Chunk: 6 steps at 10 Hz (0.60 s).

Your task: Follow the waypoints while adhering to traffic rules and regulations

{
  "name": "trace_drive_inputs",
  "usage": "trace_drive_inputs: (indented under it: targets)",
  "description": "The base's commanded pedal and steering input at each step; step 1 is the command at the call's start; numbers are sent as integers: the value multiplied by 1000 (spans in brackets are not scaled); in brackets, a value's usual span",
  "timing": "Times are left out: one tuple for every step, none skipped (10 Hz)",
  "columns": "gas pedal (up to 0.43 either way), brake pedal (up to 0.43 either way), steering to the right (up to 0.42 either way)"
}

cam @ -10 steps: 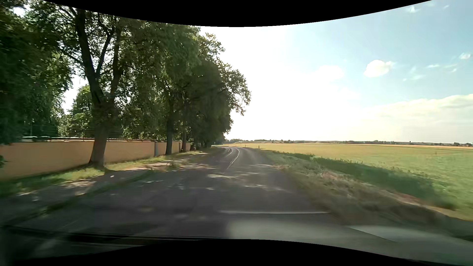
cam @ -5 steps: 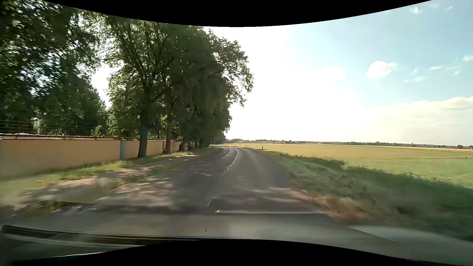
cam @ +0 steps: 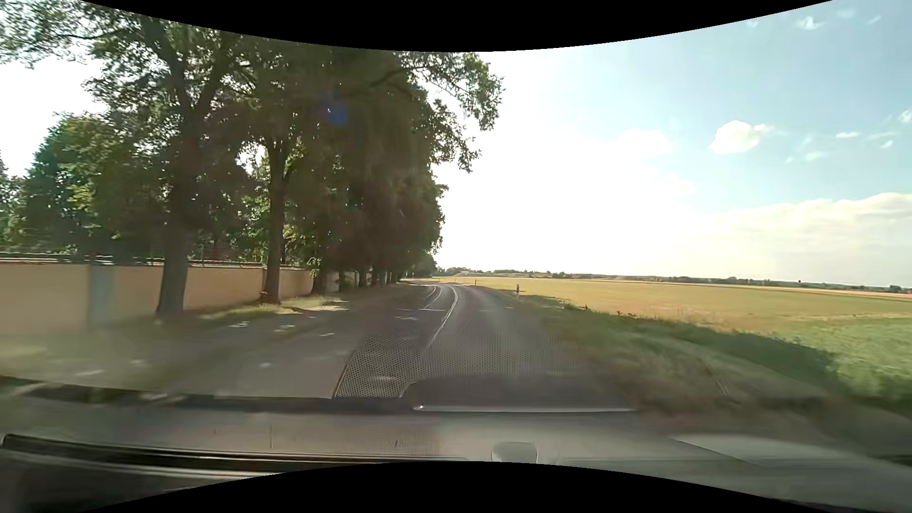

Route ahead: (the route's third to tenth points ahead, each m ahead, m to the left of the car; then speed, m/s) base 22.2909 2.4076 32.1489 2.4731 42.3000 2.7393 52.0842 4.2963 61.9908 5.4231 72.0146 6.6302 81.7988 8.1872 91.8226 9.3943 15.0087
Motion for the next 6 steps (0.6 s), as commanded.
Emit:
trace_drive_inputs:
  targets:
    - [59, 6, -3]
    - [59, 6, -2]
    - [59, 6, -1]
    - [59, 6, -1]
    - [59, 6, -1]
    - [59, 6, -1]
